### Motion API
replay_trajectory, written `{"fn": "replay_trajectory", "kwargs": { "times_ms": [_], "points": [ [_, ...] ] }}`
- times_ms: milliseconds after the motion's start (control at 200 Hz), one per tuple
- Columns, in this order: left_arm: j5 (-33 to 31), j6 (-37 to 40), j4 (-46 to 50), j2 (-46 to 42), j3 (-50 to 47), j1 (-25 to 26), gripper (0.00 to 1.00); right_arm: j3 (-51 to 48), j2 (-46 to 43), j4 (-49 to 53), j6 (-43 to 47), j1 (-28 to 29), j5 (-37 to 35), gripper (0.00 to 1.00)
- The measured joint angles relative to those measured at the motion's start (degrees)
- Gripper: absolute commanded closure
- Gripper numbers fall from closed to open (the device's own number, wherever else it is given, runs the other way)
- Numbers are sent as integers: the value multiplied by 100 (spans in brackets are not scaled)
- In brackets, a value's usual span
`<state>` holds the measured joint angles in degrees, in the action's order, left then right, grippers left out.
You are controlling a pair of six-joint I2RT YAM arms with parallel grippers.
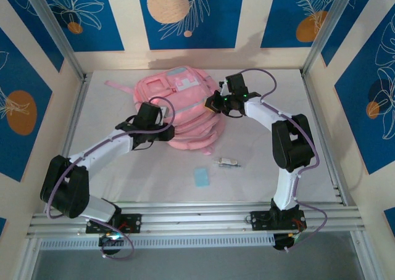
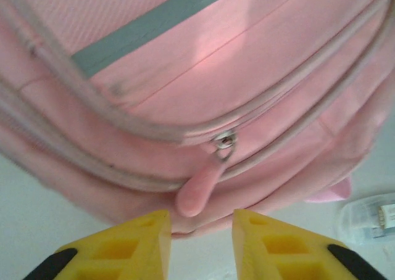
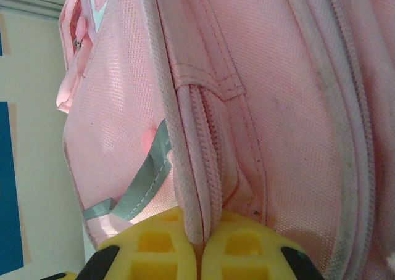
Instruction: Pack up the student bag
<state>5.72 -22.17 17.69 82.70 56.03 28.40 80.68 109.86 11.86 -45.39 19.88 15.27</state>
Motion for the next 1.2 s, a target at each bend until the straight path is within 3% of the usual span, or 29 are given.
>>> {"fn": "replay_trajectory", "kwargs": {
  "times_ms": [235,550,685,795,1200],
  "points": [
    [-44,247,92,555,446,98,63,59,11,61,-2,26,0,100],
    [-691,625,577,1051,857,227,66,59,11,81,-2,26,0,100],
    [-960,743,730,1248,1016,361,81,59,11,83,-2,26,-2,100],
    [-1019,826,780,1388,1086,404,100,59,11,83,-2,24,-2,100],
    [-1224,883,1049,973,925,179,100,59,11,107,63,-28,15,100]
  ]
}}
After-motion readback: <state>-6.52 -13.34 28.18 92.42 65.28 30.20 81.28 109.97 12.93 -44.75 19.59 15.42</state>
